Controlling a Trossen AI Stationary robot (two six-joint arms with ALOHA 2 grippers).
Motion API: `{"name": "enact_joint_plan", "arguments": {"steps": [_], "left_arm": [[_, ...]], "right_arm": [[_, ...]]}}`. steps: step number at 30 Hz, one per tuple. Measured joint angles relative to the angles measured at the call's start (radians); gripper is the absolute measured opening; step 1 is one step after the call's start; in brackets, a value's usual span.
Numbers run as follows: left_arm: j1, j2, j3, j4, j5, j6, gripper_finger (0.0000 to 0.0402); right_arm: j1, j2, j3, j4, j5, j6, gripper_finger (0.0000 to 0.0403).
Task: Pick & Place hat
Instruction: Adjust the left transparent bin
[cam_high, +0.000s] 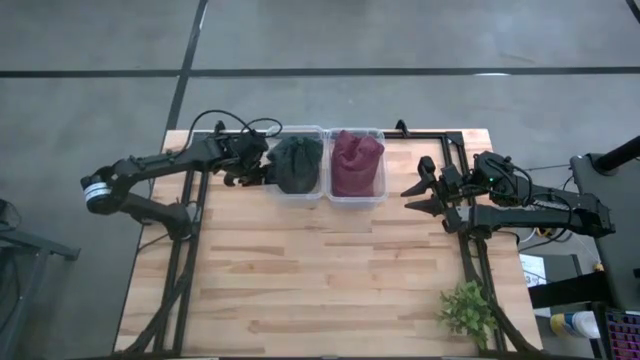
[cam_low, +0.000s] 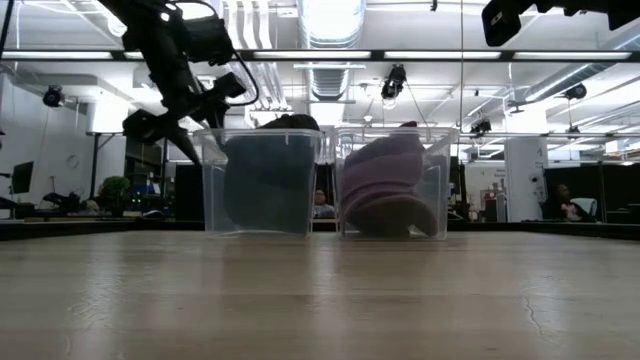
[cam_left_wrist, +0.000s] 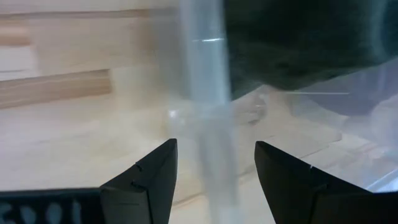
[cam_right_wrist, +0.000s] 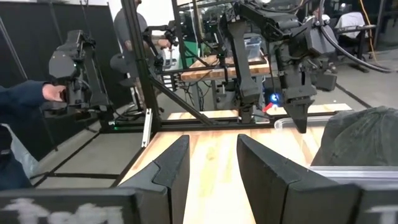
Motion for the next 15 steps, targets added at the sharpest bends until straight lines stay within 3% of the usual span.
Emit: {"name": "enact_joint_plan", "arguments": {"steps": [9, 15], "left_arm": [[0.028, -0.179, 0.021, -0.162, -0.109, 0.014, 0.0206], [0.016, -0.352, 0.103, -0.092, -0.224, 0.081, 0.0206]], "right_arm": [[0.000, 0.000, 0.000, 0.000, 0.000, 0.013, 0.0130], [0.000, 0.000, 0.000, 0.000, 0.000, 0.013, 0.0130]]}}
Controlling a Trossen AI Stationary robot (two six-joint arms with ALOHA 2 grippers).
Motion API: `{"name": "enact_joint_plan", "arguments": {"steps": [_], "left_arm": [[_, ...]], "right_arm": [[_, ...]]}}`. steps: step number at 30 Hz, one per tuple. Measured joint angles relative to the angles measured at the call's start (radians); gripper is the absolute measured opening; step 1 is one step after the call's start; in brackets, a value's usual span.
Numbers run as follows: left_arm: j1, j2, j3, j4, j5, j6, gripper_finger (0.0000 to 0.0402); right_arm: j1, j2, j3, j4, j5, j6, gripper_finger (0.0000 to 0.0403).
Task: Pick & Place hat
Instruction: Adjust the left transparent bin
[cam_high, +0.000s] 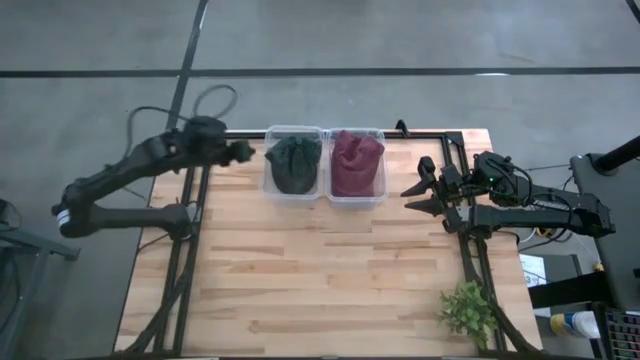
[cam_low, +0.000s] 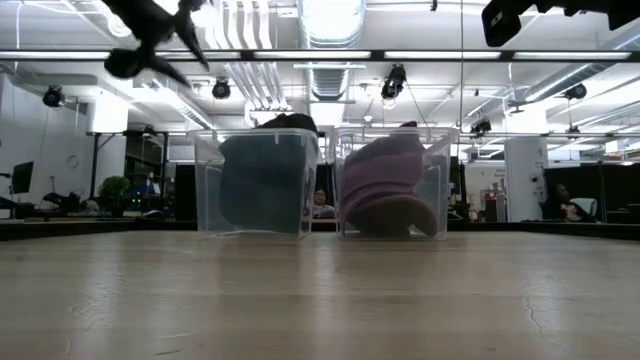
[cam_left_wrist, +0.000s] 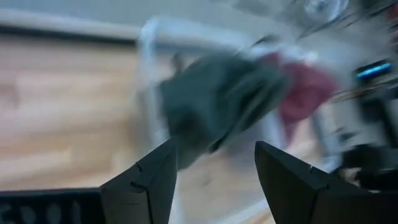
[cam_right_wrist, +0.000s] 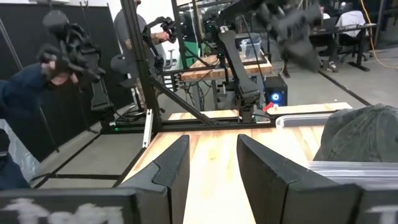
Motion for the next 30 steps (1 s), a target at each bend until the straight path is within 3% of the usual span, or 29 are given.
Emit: {"name": "enact_joint_plan", "arguments": {"steps": [6, 13, 20, 30], "left_arm": [[-0.007, -0.102, 0.015, 0.001, -0.018, -0.016, 0.0206], [-0.007, -0.051, -0.131, -0.145, -0.032, -0.143, 0.0206], [-0.008, 0.030, -0.298, 0.008, 0.004, -0.190, 0.0206], [-0.006, 0.101, -0.335, 0.154, 0.040, -0.202, 0.0206]], "right_arm": [[0.000, 0.000, 0.000, 0.000, 0.000, 0.005, 0.0130], [0.000, 0.000, 0.000, 0.000, 0.000, 0.004, 0.0130], [0.000, -0.001, 0.000, 0.001, 0.000, 0.004, 0.0130], [0.000, -0.009, 0.000, 0.006, 0.002, 0.005, 0.0130]]}}
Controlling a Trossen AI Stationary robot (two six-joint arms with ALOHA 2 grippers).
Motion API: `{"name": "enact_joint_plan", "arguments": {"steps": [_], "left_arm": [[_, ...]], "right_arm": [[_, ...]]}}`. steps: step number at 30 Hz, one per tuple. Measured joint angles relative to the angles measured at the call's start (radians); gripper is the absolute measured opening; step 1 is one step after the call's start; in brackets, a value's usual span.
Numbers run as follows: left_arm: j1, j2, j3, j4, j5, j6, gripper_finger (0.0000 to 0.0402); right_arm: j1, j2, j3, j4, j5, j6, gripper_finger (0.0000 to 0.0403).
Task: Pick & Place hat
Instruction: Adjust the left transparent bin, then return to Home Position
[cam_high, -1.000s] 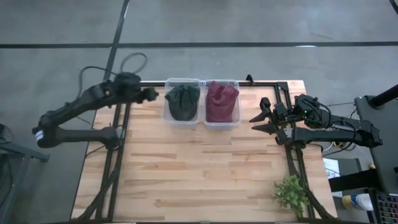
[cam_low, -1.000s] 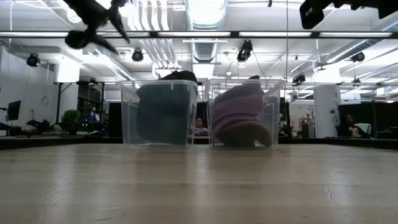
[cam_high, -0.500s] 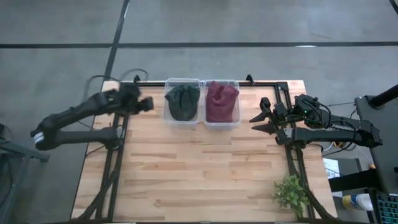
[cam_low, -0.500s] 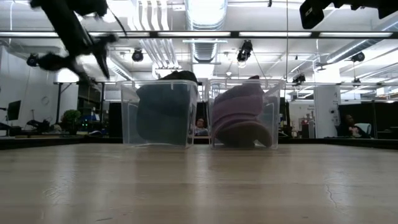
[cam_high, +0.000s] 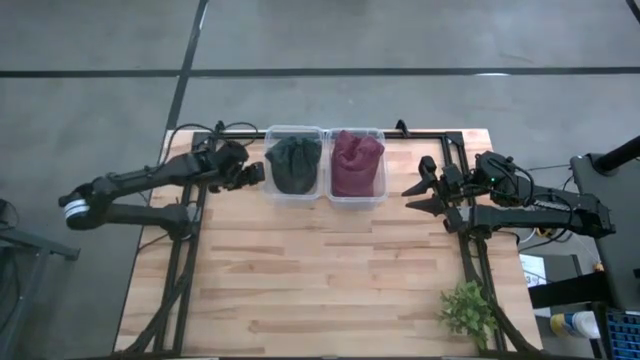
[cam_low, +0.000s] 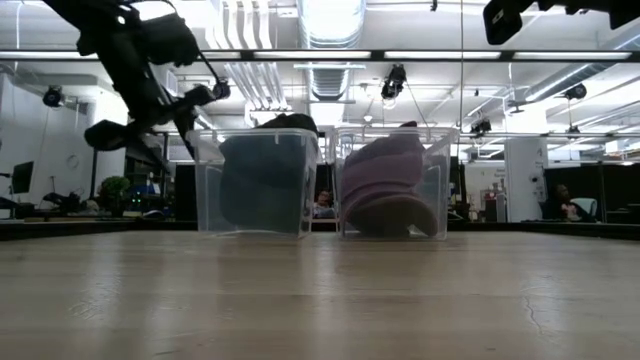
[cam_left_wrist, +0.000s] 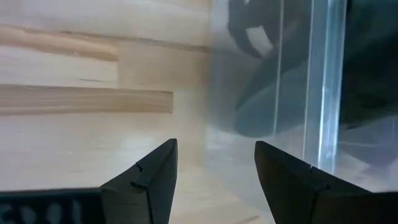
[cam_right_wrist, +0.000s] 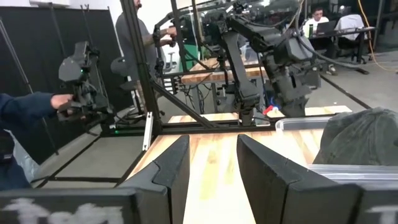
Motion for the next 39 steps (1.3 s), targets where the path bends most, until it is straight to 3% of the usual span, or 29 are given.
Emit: {"name": "enact_joint_plan", "arguments": {"steps": [10, 15, 19, 22, 27, 33, 39], "left_arm": [[-0.003, 0.013, 0.017, 0.046, 0.025, 0.016, 0.0206], [0.032, -0.006, 0.054, -0.164, 0.009, 0.059, 0.0206], [0.041, -0.071, 0.136, -0.294, -0.088, 0.177, 0.0206], [0.011, -0.151, 0.180, -0.212, -0.126, 0.417, 0.0206], [-0.067, -0.310, 0.152, 0.040, -0.103, 0.655, 0.0206], [-0.087, -0.507, 0.080, 0.115, -0.038, 0.719, 0.0206], [-0.087, -0.719, -0.098, 0.246, 0.061, 0.699, 0.0206]], "right_arm": [[0.000, -0.004, 0.000, 0.002, 0.003, 0.000, 0.0130], [0.000, -0.004, 0.000, 0.002, 0.003, 0.003, 0.0130], [0.000, -0.004, 0.000, 0.002, 0.020, 0.068, 0.0130], [0.000, -0.008, 0.000, -0.005, 0.031, 0.148, 0.0130], [0.000, -0.087, 0.000, -0.123, -0.043, -0.039, 0.0130], [0.000, -0.264, 0.000, -0.282, 0.043, -0.100, 0.0130], [0.000, -0.420, -0.025, -0.342, 0.061, -0.111, 0.0130]]}}
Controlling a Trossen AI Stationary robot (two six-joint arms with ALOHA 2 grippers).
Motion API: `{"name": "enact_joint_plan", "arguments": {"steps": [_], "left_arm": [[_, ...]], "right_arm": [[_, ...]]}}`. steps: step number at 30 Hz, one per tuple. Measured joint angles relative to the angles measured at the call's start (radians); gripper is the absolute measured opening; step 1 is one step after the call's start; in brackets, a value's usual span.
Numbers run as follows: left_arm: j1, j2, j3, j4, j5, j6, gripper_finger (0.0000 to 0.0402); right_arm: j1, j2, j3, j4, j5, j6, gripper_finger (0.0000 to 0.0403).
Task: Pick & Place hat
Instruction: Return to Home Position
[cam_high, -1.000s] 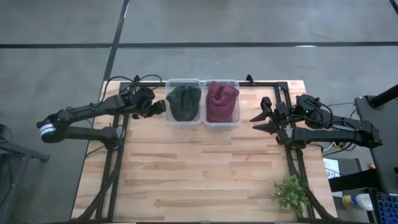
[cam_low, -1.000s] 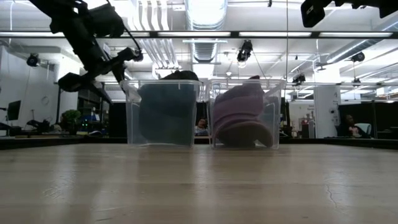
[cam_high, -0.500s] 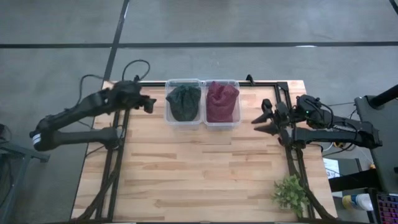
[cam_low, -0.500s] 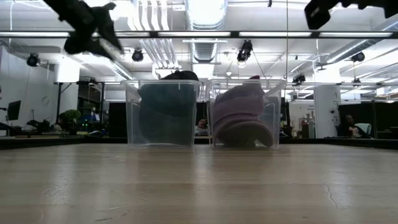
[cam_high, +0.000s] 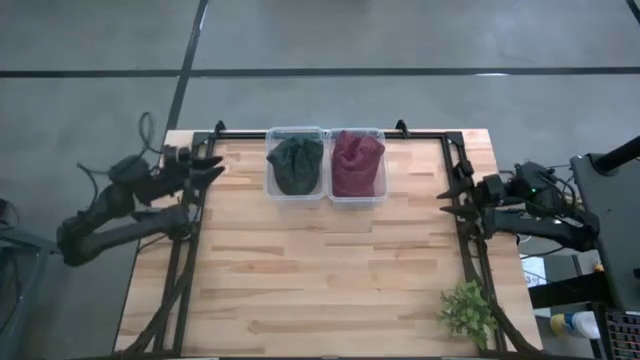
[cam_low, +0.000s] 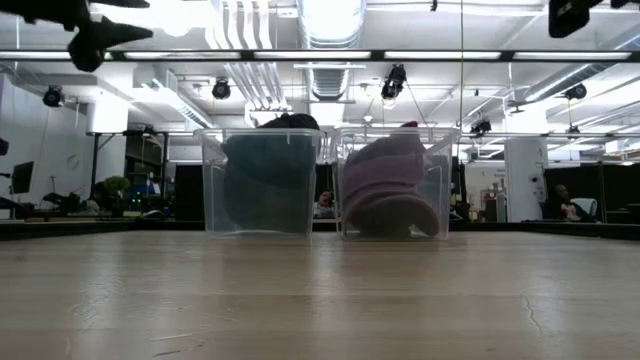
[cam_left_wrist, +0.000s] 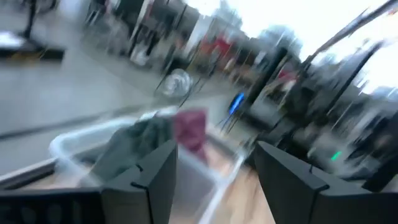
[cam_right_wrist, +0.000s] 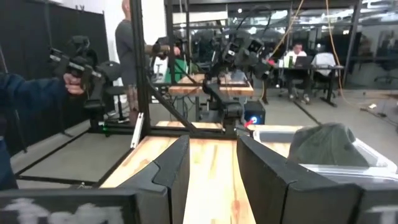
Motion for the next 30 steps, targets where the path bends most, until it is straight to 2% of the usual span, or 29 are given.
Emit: {"name": "enact_joint_plan", "arguments": {"steps": [8, 11, 14, 17, 23, 25, 26, 27, 30], "left_arm": [[0.000, -0.222, -0.332, 0.302, 0.086, -0.117, 0.0206], [0.000, -0.253, -0.433, 0.351, 0.131, -0.152, 0.0206], [-0.001, -0.268, -0.512, 0.446, 0.161, -0.195, 0.0206], [-0.002, -0.268, -0.585, 0.466, 0.198, -0.271, 0.0206], [-0.002, -0.216, -0.587, 0.439, 0.170, -0.374, 0.0206], [-0.003, -0.210, -0.587, 0.487, 0.176, -0.334, 0.0206], [-0.004, -0.212, -0.591, 0.503, 0.218, -0.267, 0.0206], [-0.007, -0.215, -0.596, 0.529, 0.309, -0.183, 0.0206], [-0.012, -0.222, -0.598, 0.597, 0.638, 0.077, 0.0206]], "right_arm": [[0.000, -0.103, -0.131, 0.005, 0.028, 0.017, 0.0130], [0.000, -0.135, -0.180, 0.049, 0.029, 0.024, 0.0130], [0.000, -0.133, -0.215, 0.072, 0.030, 0.001, 0.0130], [0.000, -0.114, -0.242, 0.077, 0.030, -0.017, 0.0130], [0.000, -0.110, -0.296, 0.141, 0.045, -0.008, 0.0130], [0.000, -0.116, -0.305, 0.169, 0.045, -0.040, 0.0130], [0.000, -0.122, -0.306, 0.175, 0.045, -0.058, 0.0130], [0.000, -0.125, -0.307, 0.176, 0.045, -0.073, 0.0130], [0.000, -0.135, -0.313, 0.176, 0.045, -0.105, 0.0130]]}}
